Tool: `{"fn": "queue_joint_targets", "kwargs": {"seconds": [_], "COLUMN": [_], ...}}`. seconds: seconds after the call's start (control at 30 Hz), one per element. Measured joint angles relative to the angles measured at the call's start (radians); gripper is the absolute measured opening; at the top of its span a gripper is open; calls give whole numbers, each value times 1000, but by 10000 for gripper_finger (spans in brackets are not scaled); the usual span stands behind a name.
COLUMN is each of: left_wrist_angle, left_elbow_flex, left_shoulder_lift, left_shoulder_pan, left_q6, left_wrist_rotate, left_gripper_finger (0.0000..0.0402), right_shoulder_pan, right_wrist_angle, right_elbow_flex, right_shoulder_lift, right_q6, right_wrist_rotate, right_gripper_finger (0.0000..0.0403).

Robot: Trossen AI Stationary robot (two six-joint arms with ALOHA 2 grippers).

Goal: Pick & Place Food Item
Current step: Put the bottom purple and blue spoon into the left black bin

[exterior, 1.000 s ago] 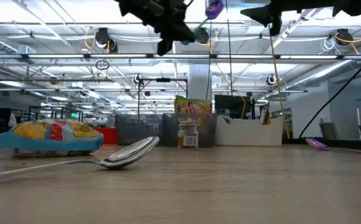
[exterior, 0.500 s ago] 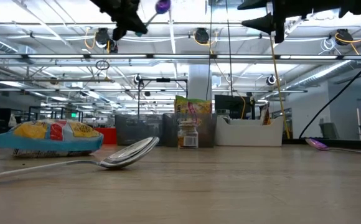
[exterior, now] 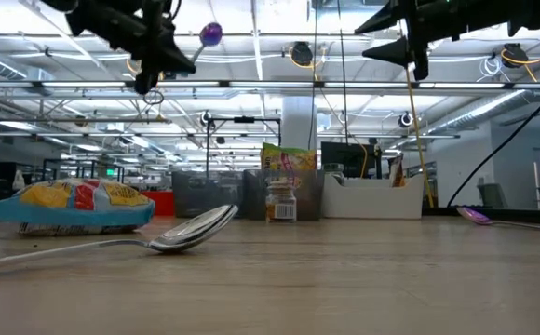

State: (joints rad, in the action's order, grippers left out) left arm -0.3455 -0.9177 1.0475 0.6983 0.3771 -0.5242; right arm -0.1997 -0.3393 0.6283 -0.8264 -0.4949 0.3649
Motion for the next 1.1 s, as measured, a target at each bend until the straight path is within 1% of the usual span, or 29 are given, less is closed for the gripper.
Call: {"fn": "queue_joint_targets", "kwargs": {"seconds": [0.13,0.2,0.3,0.4,0.57,0.67,0.73,0.8,0.93,1.0,1.1], "left_wrist_angle": [21,31,40,44,36,-31,-119,-241,-475,-543,-580], "left_elbow_flex": [79,103,116,98,6,-84,-153,-220,-345,-385,-428], "left_shoulder_lift": [2,22,88,171,331,419,469,517,596,633,677], "left_shoulder_pan": [-32,-42,-53,-46,-20,-7,6,18,39,44,43], "left_q6": [37,45,52,52,48,-1,-61,-133,-264,-298,-304], "left_wrist_rotate": [1,5,-4,-26,-75,-78,-75,-55,32,58,87], "left_gripper_finger": [7,7,7,7,7,7,7,7,7,7,7], "right_shoulder_pan": [0,0,0,0,0,0,0,0,0,0,0], "right_wrist_angle": [1,1,1,0,0,1,1,1,1,1,1], "right_elbow_flex": [-7,-7,-7,-7,-7,-7,-7,-7,-7,-7,-7], "right_shoulder_lift": [-16,-28,-44,-56,-60,-60,-60,-60,-60,-60,-60], "right_q6": [-29,-41,-44,-47,-62,-62,-62,-62,-61,-60,-53], "right_wrist_rotate": [0,0,0,0,0,0,-1,-2,-2,-2,-2], "right_gripper_finger": [215,215,215,215,215,215,215,215,215,215,215]}}
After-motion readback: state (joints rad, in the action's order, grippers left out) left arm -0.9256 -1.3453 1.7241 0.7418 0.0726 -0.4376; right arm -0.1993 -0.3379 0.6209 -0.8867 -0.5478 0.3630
